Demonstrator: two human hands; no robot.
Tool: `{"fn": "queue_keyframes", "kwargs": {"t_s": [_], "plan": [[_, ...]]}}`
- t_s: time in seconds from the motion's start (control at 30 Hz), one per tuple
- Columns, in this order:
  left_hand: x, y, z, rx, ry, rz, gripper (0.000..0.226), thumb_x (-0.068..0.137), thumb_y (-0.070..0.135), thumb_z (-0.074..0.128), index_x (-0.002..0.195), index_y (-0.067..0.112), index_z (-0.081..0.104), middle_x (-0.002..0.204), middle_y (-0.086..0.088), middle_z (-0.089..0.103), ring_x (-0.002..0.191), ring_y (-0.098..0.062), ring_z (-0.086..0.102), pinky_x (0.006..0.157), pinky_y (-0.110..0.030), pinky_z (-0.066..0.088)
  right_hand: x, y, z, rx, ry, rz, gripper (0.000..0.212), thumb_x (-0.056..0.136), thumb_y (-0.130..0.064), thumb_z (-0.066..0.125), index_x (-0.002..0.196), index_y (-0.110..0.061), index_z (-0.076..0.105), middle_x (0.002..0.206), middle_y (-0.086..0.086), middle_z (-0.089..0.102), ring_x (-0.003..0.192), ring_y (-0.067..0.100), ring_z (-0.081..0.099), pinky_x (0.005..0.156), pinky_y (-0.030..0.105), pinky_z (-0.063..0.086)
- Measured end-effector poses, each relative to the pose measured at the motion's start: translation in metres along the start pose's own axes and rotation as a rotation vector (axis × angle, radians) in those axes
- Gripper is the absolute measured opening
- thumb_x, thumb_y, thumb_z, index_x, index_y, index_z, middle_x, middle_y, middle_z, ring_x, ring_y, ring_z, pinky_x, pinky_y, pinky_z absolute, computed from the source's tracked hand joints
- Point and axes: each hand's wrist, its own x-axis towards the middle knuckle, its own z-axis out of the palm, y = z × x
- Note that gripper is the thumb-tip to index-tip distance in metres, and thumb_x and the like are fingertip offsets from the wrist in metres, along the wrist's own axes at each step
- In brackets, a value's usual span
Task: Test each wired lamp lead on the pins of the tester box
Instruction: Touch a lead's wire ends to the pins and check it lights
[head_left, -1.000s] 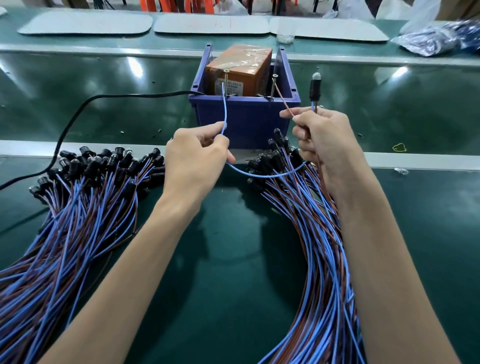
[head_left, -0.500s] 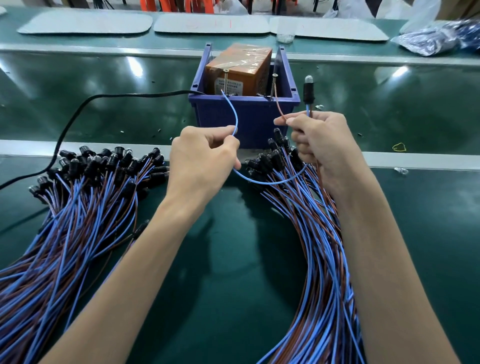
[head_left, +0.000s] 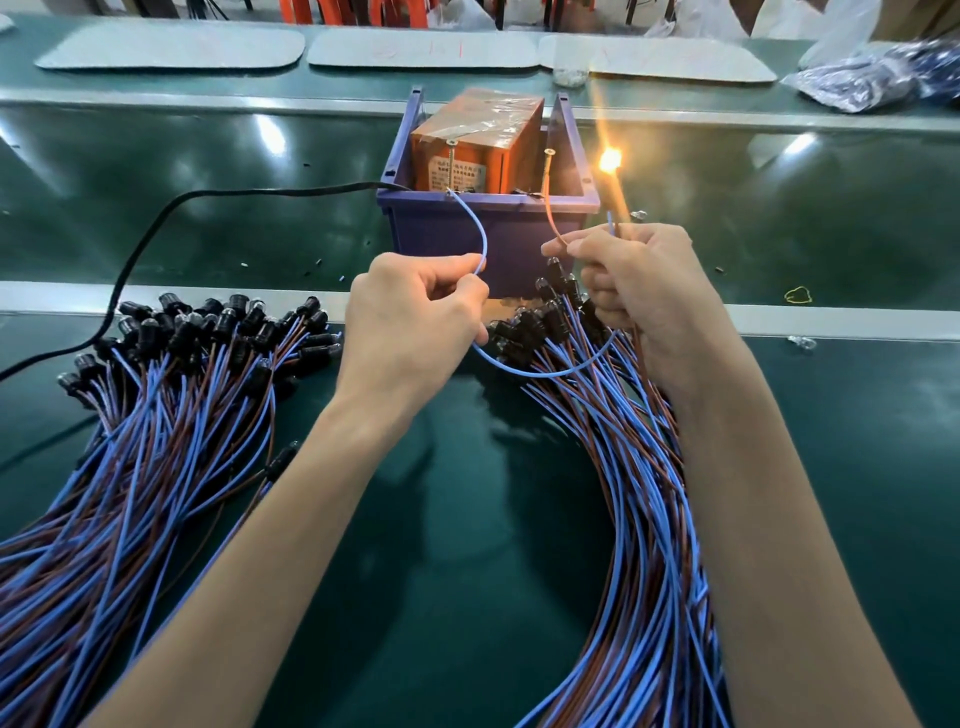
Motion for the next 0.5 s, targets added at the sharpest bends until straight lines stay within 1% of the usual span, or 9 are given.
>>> {"fn": "queue_keyframes", "kwargs": {"t_s": [0.13,0.27,0.33,0.43,0.5], "plan": [[-0.0007,0.0014,-0.0002,-0.001,-0.003,-0.015,0.037,0.071,0.03,0.05,0.099,0.022,0.075,0.045,0.012,0.06,0.057,0.007,0.055,0.077,-0.019,0.046,-0.0004,-0.0001,0.0,0.002,-0.002,-0.003,0.023,0.094,-0.007,0.05,0.084,-0.01,0.071,0.037,-0.013,0.036,0.035,0.002,0.025,0.034,0.012,0.02],[-0.0012,0.002,-0.0004,-0.012,-0.014,-0.029,0.038,0.071,0.03,0.05,0.099,0.022,0.075,0.045,0.012,0.06,0.058,0.006,0.056,0.079,-0.021,0.048,-0.0008,-0.0007,-0.0003,0.007,0.0,-0.003,0.023,0.094,-0.007,0.05,0.085,-0.009,0.071,0.038,-0.013,0.036,0.035,0.002,0.025,0.034,0.012,0.02],[-0.0012,0.0014,-0.0004,-0.016,-0.021,-0.03,0.037,0.072,0.029,0.051,0.1,0.023,0.074,0.046,0.012,0.061,0.059,0.007,0.056,0.078,-0.019,0.047,-0.0012,-0.0012,0.0003,0.008,-0.002,-0.005,0.023,0.094,-0.007,0.05,0.085,-0.009,0.071,0.037,-0.014,0.036,0.035,0.001,0.024,0.034,0.012,0.02],[-0.0016,0.0013,0.0003,-0.018,-0.046,-0.028,0.029,0.08,0.023,0.056,0.104,0.023,0.073,0.047,0.012,0.062,0.054,0.008,0.052,0.067,-0.021,0.042,-0.0016,-0.0027,0.0013,0.008,-0.016,-0.011,0.024,0.094,-0.006,0.05,0.082,-0.01,0.071,0.037,-0.014,0.035,0.034,0.001,0.023,0.034,0.012,0.018],[-0.0028,0.0031,0.0017,-0.016,-0.084,-0.029,0.026,0.086,0.017,0.056,0.103,0.027,0.073,0.05,0.01,0.064,0.048,0.005,0.05,0.06,-0.022,0.041,-0.0027,-0.0043,0.0024,0.012,-0.048,-0.021,0.024,0.093,-0.005,0.051,0.08,-0.011,0.071,0.038,-0.013,0.038,0.033,0.001,0.025,0.034,0.012,0.02]]}}
